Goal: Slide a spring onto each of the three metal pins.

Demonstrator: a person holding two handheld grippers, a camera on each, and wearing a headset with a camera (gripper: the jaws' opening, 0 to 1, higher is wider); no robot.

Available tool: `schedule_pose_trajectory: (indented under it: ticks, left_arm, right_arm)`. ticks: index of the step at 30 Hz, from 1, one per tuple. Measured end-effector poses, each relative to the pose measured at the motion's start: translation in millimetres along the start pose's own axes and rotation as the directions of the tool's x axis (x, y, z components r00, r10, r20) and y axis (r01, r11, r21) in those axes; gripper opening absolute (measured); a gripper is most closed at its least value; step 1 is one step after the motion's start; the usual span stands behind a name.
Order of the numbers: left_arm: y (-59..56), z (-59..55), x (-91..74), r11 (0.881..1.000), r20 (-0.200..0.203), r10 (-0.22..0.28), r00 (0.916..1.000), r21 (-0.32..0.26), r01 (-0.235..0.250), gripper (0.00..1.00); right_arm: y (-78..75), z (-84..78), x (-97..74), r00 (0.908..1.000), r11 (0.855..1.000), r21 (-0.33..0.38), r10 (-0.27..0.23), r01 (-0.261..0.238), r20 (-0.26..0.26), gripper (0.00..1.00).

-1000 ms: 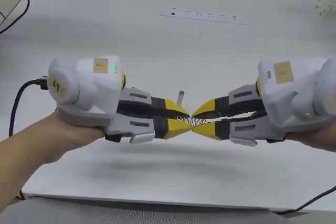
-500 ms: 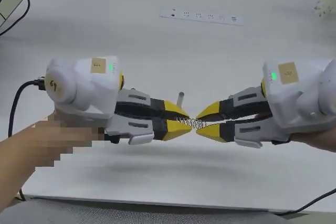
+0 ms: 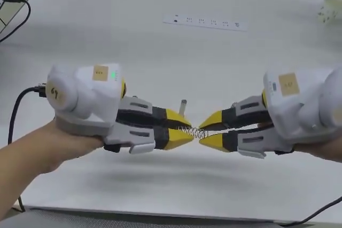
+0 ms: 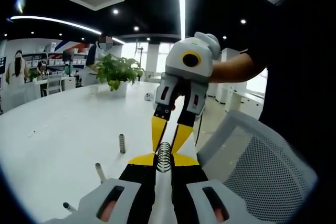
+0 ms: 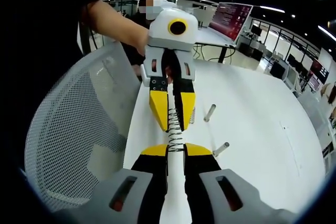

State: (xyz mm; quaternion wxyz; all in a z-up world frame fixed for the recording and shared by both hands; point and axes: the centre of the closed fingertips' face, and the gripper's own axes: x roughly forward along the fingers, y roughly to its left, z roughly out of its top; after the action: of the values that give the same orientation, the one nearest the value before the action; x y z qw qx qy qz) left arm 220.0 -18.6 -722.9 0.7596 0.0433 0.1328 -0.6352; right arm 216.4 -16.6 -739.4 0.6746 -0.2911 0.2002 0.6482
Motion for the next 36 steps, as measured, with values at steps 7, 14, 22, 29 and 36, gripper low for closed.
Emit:
schedule_pose_trajectory:
  ticks: [7,14,22,29,36]
  left_arm:
    - [1.8,0.8,-0.6,1.0,0.011,0.002,0.9999,-0.017,-0.002,0.02]
    - [-0.5,-1.7,0.2,1.0,0.013,-0.009,0.9999,-0.028,0.009,0.02]
    - [-0.4,-6.0,3.1,1.0,-0.007,-0.011,0.9999,-0.022,0.011,0.02]
    - [0.6,-4.5,1.6,1.0,-0.002,-0.006,1.0,-0.018,0.006,0.02]
    - [-1.9,-2.4,-2.1,1.0,0.016,-0.007,0.9998,-0.023,0.007,0.02]
  right_arm:
    - [-2.8,0.6,-2.3,0.9999,1.0,0.024,-0.005,0.004,0.011,0.08]
    - [-1.5,5.4,-8.4,0.9997,1.0,0.014,0.003,-0.003,0.024,0.07]
    - [-0.8,12.4,-11.8,0.9997,1.0,-0.018,0.011,-0.011,0.02,0.07]
    - [-3.5,17.2,-14.0,0.9996,0.999,-0.04,0.015,-0.014,0.023,0.07]
    - [-3.3,25.2,-16.0,0.9984,0.999,-0.04,0.026,-0.024,0.049,0.07]
